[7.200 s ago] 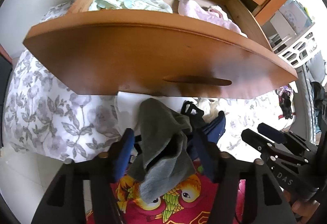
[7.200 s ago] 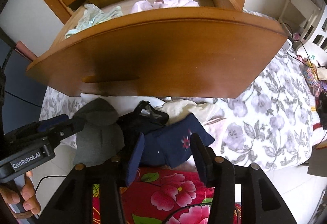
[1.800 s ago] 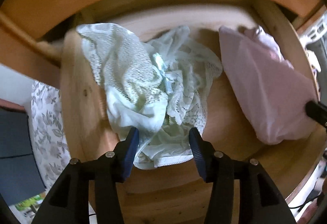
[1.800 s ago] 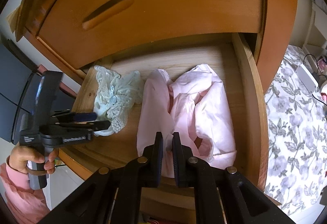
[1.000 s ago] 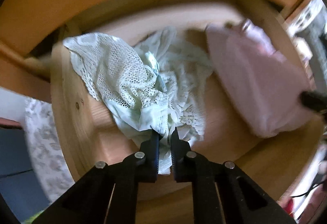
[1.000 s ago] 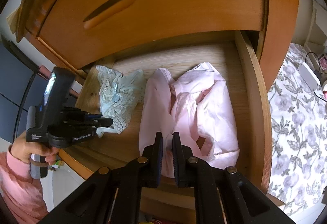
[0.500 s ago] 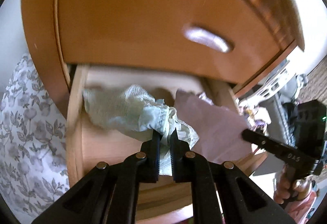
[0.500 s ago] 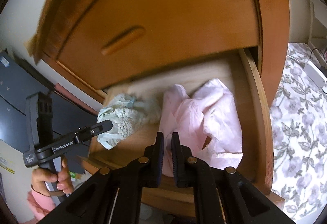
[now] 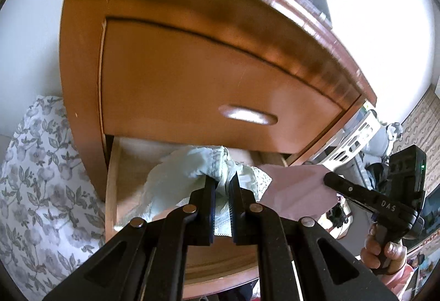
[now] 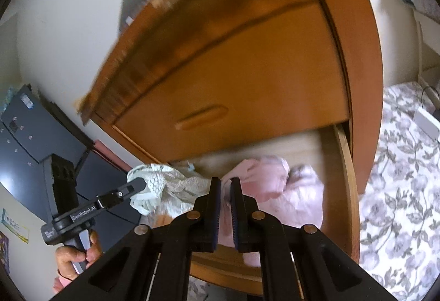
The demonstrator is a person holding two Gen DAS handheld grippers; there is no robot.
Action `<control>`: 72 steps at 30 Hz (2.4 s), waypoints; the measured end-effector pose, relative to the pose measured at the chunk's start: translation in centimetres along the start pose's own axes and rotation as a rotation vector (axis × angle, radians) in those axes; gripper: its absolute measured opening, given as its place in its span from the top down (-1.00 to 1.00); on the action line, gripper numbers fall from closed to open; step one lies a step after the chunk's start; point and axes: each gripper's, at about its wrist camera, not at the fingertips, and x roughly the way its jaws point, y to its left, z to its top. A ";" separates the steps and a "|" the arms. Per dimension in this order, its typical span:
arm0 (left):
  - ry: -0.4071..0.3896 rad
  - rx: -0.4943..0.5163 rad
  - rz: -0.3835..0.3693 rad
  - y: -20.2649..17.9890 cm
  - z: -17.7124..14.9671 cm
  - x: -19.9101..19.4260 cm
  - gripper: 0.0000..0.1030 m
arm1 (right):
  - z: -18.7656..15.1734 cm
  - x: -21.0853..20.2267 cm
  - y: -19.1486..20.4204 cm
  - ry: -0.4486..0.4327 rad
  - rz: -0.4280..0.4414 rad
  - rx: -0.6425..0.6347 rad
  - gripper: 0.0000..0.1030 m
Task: Organize soft objects
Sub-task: 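Pull the green cloth and pink clothes up out of the drawer, then lift both held garments clear of the drawer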
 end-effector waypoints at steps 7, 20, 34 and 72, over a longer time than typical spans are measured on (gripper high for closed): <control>-0.063 0.011 -0.019 -0.8 0.2 -2.7 0.84 | 0.4 -2.8 1.3 -0.071 0.022 -0.040 0.85; -0.106 0.002 -0.028 -2.6 -0.9 -7.5 0.84 | -0.2 -6.3 3.7 -0.060 -0.055 -0.092 0.94; -0.054 -0.048 0.002 -1.1 -2.8 -6.6 0.84 | -2.4 3.7 -1.2 0.322 -0.360 -0.103 0.10; 0.015 -0.098 -0.009 0.9 -3.8 -3.4 0.84 | -2.4 1.8 1.5 0.136 -0.455 -0.251 0.86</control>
